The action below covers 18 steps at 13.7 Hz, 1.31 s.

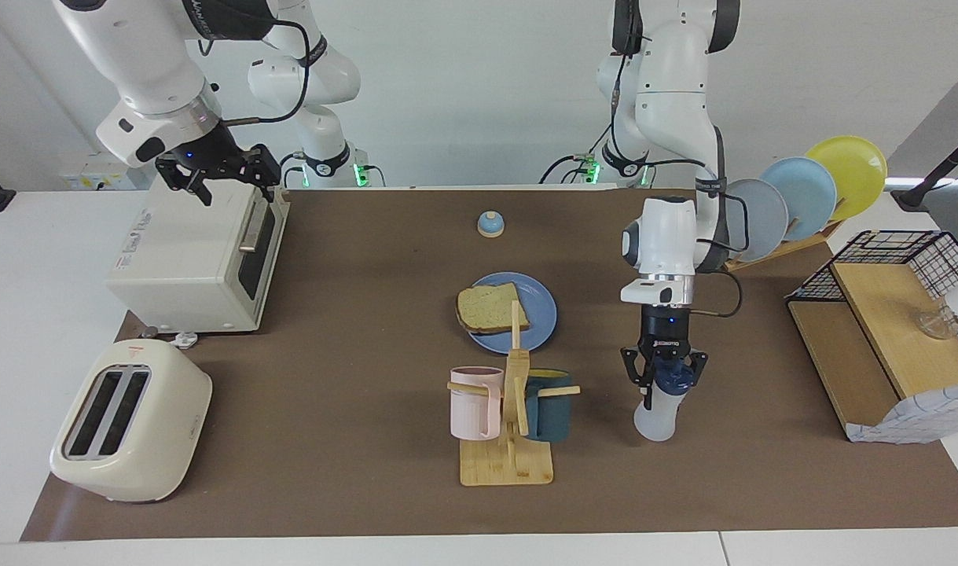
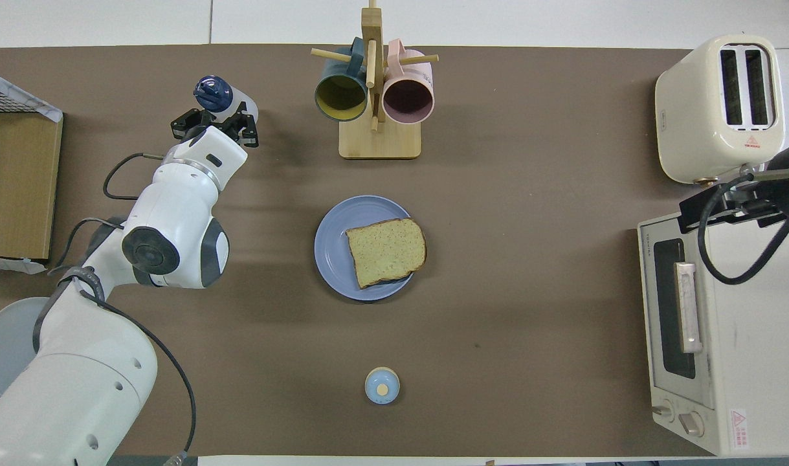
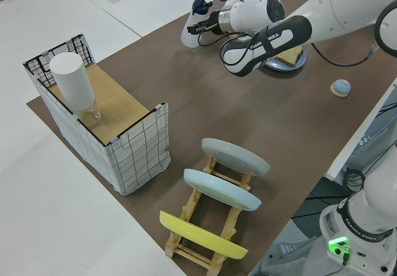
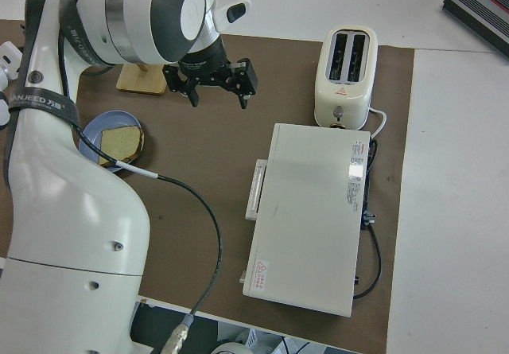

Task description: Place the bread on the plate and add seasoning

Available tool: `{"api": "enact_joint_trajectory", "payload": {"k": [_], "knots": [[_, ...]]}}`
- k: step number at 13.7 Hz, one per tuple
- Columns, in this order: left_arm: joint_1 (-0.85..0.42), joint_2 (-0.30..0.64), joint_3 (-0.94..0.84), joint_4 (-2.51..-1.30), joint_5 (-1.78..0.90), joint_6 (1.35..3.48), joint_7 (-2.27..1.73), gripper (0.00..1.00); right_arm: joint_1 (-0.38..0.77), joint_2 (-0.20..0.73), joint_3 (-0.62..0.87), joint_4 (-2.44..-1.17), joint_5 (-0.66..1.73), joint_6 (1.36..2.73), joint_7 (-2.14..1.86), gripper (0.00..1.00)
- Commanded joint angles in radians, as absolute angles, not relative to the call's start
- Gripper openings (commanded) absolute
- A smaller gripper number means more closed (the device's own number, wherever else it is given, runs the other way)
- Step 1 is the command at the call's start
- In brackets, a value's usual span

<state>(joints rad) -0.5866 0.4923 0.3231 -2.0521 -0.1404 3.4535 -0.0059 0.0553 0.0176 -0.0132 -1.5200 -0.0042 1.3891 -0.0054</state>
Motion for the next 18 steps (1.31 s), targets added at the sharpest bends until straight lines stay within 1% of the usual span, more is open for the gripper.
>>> {"api": "enact_joint_trajectory", "payload": {"k": [1, 5, 6, 7, 8, 10, 12, 14, 16, 18], "knots": [[-0.571, 0.545, 0.324, -2.010, -0.143, 3.496, -0.017, 0.00, 0.035, -0.005, 0.005, -1.548, -0.020, 1.410, -0.031, 1.00], [-0.571, 0.545, 0.322, -2.005, -0.147, 3.494, -0.015, 0.00, 0.035, -0.006, 0.006, -1.548, -0.020, 1.411, -0.031, 1.00], [-0.569, 0.532, 0.325, -1.996, -0.144, 3.476, -0.006, 0.00, 0.035, -0.005, 0.005, -1.548, -0.020, 1.413, -0.031, 1.00], [-0.569, 0.475, 0.325, -2.005, -0.143, 3.379, -0.005, 0.00, 0.035, -0.005, 0.006, -1.548, -0.021, 1.411, -0.031, 1.00], [-0.581, 0.349, 0.328, -2.037, -0.138, 3.200, 0.018, 0.00, 0.035, -0.005, 0.006, -1.548, -0.021, 1.411, -0.031, 1.00], [-0.612, 0.135, 0.328, -2.039, -0.137, 2.777, 0.153, 0.00, 0.038, -0.006, 0.005, -1.549, -0.020, 1.408, -0.032, 1.00], [-0.635, 0.005, 0.327, -2.037, -0.121, 2.549, 0.204, 0.00, 0.038, -0.014, 0.005, -1.554, -0.018, 1.411, -0.028, 1.00], [-0.690, -0.063, 0.321, -2.011, -0.037, 2.343, 0.206, 0.00, 0.043, -0.031, 0.003, -1.580, -0.018, 1.422, -0.028, 1.00], [-0.759, -0.081, 0.316, -1.982, 0.017, 2.197, 0.209, 0.00, 0.040, -0.032, 0.003, -1.585, -0.017, 1.425, -0.029, 1.00], [-0.802, -0.098, 0.278, -1.971, 0.078, 2.084, 0.215, 0.00, 0.035, -0.023, 0.003, -1.580, -0.017, 1.425, -0.026, 1.00]]}}
